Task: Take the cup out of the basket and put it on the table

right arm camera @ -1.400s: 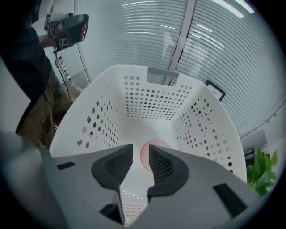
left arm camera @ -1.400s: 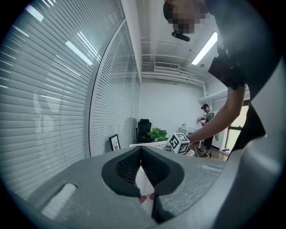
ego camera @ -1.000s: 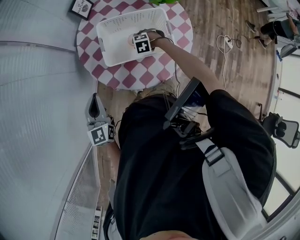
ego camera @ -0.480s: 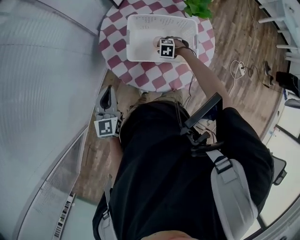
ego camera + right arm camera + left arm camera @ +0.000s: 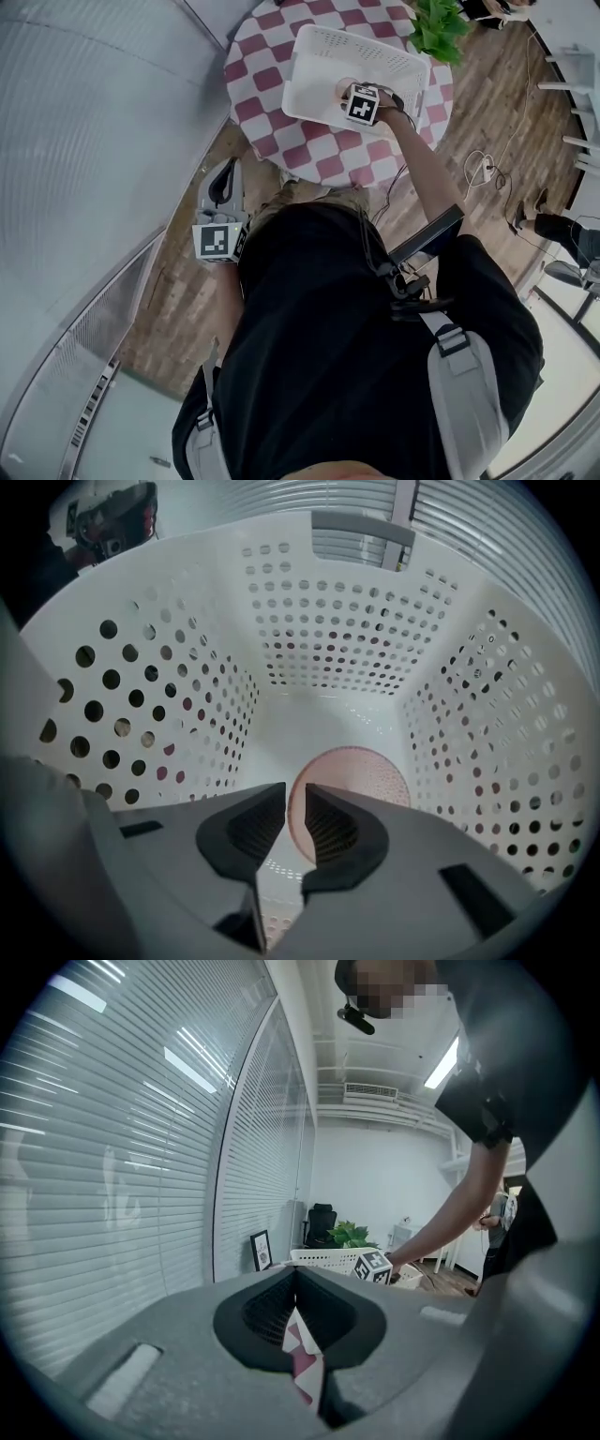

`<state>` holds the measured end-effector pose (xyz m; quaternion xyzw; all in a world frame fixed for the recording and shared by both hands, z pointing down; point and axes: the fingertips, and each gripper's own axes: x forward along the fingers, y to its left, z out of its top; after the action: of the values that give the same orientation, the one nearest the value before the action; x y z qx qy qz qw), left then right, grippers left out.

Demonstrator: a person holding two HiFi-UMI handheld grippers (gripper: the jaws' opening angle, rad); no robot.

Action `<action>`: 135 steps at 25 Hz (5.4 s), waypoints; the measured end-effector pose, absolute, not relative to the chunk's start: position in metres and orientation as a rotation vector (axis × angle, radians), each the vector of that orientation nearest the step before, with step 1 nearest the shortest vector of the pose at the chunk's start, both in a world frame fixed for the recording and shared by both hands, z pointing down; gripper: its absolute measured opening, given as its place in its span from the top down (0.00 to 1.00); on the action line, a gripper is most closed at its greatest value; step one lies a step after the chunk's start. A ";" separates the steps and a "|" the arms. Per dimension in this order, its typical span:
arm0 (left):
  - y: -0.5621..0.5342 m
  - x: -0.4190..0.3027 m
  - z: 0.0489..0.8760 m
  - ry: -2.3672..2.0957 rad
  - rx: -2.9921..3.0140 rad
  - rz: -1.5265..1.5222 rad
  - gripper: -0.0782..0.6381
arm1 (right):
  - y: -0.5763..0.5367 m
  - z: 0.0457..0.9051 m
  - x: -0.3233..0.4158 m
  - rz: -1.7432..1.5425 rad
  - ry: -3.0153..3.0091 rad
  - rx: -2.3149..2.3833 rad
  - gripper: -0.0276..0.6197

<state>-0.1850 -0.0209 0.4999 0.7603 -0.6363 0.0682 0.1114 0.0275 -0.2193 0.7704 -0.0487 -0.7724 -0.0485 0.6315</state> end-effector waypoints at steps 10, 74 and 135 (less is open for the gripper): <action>-0.020 -0.189 0.503 -1.877 2.216 0.179 0.88 | -0.220 0.770 0.028 -0.109 -1.751 -0.108 0.89; -0.022 -0.186 0.510 -1.834 2.273 0.159 0.88 | -0.245 0.706 0.016 -0.043 -1.900 0.111 0.92; -0.044 -0.179 0.508 -1.745 2.387 0.188 0.88 | -0.275 0.374 -0.058 -0.230 -2.764 0.707 0.92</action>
<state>-0.1793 -0.0444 0.5082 0.8024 -0.5867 0.0632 0.0892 -0.0577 -0.2752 0.3738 0.2445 -0.9563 -0.0796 0.1391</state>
